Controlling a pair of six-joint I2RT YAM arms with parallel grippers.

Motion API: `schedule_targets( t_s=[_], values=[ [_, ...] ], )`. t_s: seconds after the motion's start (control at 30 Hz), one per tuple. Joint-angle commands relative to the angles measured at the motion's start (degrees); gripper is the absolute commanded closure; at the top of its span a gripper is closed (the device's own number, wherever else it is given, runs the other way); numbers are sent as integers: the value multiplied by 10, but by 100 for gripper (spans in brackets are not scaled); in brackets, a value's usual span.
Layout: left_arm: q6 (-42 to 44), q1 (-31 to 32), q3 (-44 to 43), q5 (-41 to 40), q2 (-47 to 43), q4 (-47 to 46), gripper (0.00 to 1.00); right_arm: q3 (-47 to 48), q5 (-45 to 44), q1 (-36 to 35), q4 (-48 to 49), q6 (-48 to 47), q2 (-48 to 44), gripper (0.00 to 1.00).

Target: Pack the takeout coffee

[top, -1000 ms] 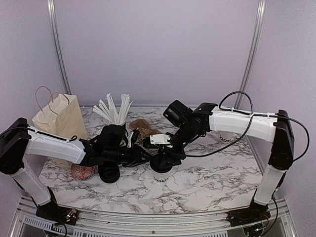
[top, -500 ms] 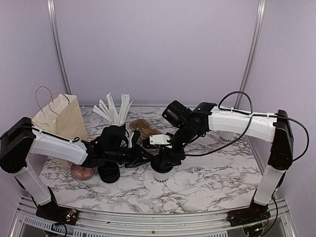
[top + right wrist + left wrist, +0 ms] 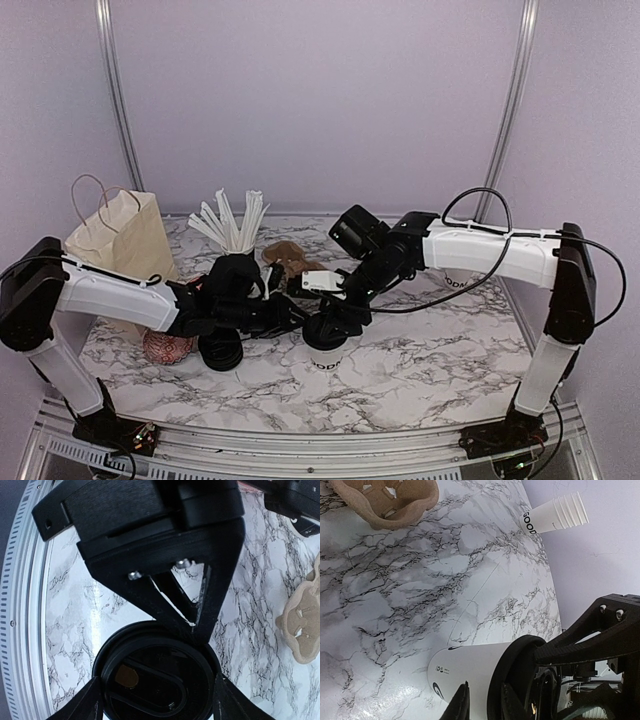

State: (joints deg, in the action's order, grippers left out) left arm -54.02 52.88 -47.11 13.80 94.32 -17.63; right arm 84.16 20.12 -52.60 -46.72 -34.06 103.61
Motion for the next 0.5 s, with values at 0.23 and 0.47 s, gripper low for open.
schedule_targets(
  t_s=[0.23,0.47],
  values=[
    [65,45,-13,-109,-18,155,75,-78,-17,-24,8,-8,6,39],
    [91,55,-27,-109,-60,103,71,-61,19,-18,2,-12,-47,27]
  ],
)
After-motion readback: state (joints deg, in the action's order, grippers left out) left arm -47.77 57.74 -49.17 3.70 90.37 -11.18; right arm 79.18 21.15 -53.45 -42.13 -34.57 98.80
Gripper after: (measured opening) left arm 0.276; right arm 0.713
